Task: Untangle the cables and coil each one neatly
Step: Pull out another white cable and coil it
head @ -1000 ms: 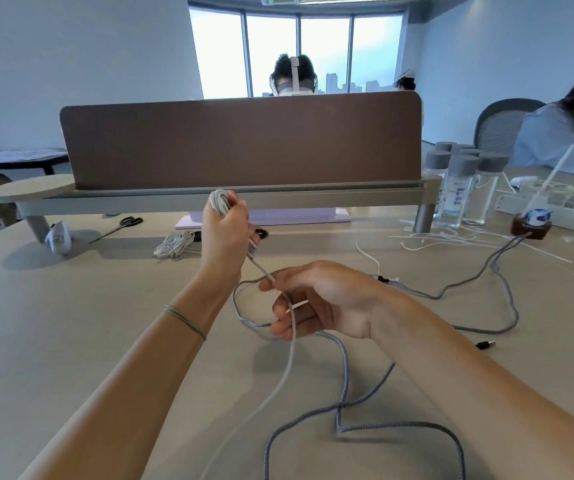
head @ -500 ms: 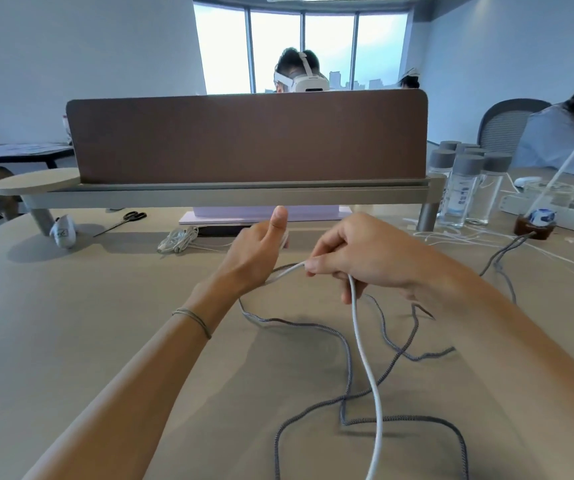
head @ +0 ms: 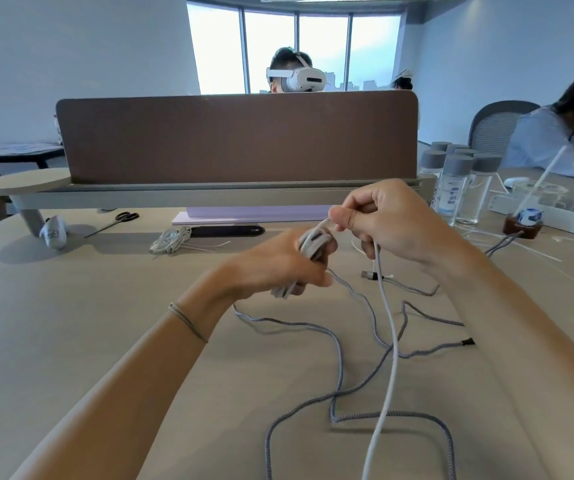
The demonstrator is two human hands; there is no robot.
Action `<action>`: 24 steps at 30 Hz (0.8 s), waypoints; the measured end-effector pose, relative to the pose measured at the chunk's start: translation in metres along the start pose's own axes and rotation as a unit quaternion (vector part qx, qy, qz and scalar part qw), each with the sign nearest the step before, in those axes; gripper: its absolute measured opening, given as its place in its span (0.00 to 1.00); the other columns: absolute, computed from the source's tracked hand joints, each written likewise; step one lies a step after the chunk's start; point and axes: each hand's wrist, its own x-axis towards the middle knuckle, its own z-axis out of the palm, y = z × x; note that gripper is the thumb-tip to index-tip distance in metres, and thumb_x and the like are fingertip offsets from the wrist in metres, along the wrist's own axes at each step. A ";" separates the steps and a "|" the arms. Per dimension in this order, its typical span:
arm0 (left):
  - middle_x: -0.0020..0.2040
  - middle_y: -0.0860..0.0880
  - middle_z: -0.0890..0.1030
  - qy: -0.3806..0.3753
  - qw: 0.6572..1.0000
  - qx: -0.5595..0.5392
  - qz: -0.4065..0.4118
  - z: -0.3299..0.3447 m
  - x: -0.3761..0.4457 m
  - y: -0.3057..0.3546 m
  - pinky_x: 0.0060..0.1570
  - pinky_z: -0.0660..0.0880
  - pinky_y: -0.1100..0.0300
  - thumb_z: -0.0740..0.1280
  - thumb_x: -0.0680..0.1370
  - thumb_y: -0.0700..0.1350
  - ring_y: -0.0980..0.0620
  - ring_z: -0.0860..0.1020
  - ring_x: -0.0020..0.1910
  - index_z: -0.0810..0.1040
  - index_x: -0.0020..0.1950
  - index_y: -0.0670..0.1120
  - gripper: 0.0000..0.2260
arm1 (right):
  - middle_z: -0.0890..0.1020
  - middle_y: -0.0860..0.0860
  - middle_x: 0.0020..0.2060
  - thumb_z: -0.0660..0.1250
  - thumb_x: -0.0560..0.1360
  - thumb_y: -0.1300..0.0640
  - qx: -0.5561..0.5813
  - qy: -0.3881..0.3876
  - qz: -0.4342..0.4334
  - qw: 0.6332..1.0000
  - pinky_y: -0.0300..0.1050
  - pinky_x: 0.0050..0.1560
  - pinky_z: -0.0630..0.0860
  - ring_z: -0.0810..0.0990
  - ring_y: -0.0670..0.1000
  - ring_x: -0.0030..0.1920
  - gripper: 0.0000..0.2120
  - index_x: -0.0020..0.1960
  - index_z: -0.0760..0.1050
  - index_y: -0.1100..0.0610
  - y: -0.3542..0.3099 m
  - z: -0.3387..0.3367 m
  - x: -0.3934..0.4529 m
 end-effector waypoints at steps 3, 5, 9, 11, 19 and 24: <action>0.37 0.45 0.67 0.012 0.985 -0.175 -0.007 -0.006 0.001 -0.003 0.29 0.63 0.60 0.62 0.71 0.34 0.52 0.63 0.30 0.72 0.55 0.41 0.13 | 0.76 0.50 0.25 0.70 0.79 0.55 0.024 -0.005 0.025 0.999 0.41 0.32 0.77 0.77 0.50 0.25 0.10 0.43 0.82 0.60 0.003 -0.004 0.002; 0.38 0.43 0.67 0.020 0.973 -0.231 0.001 -0.007 0.002 -0.003 0.30 0.62 0.59 0.59 0.73 0.35 0.50 0.62 0.31 0.74 0.58 0.40 0.14 | 0.77 0.50 0.27 0.69 0.81 0.58 0.040 -0.010 0.045 0.998 0.43 0.33 0.78 0.79 0.51 0.27 0.06 0.48 0.81 0.59 0.004 -0.003 0.004; 0.42 0.42 0.72 0.070 0.943 -0.325 0.017 -0.003 0.005 -0.003 0.31 0.64 0.59 0.58 0.75 0.39 0.51 0.65 0.32 0.74 0.62 0.37 0.17 | 0.80 0.53 0.33 0.66 0.82 0.59 0.052 0.007 0.075 0.996 0.47 0.34 0.80 0.81 0.52 0.28 0.03 0.55 0.76 0.56 0.004 0.012 0.003; 0.45 0.41 0.73 0.122 0.925 -0.358 0.031 -0.003 0.009 -0.004 0.31 0.66 0.59 0.57 0.76 0.39 0.51 0.67 0.33 0.76 0.63 0.35 0.18 | 0.81 0.54 0.34 0.66 0.82 0.58 0.056 0.035 0.079 0.995 0.46 0.32 0.79 0.80 0.51 0.27 0.04 0.56 0.74 0.55 0.003 0.023 0.003; 0.45 0.42 0.79 0.291 0.877 -0.376 0.065 -0.010 0.011 -0.008 0.48 0.74 0.52 0.57 0.76 0.40 0.44 0.76 0.50 0.75 0.44 0.42 0.08 | 0.80 0.50 0.27 0.61 0.84 0.51 0.002 0.027 0.084 0.996 0.44 0.29 0.74 0.74 0.46 0.23 0.12 0.45 0.76 0.54 0.015 0.070 -0.003; 0.36 0.45 0.75 0.300 0.819 -0.483 0.082 -0.022 0.009 -0.011 0.41 0.77 0.53 0.54 0.78 0.37 0.45 0.76 0.36 0.69 0.43 0.46 0.07 | 0.82 0.51 0.36 0.58 0.83 0.56 -0.123 -0.109 0.123 0.979 0.47 0.43 0.79 0.81 0.52 0.36 0.14 0.45 0.81 0.55 0.016 0.094 -0.014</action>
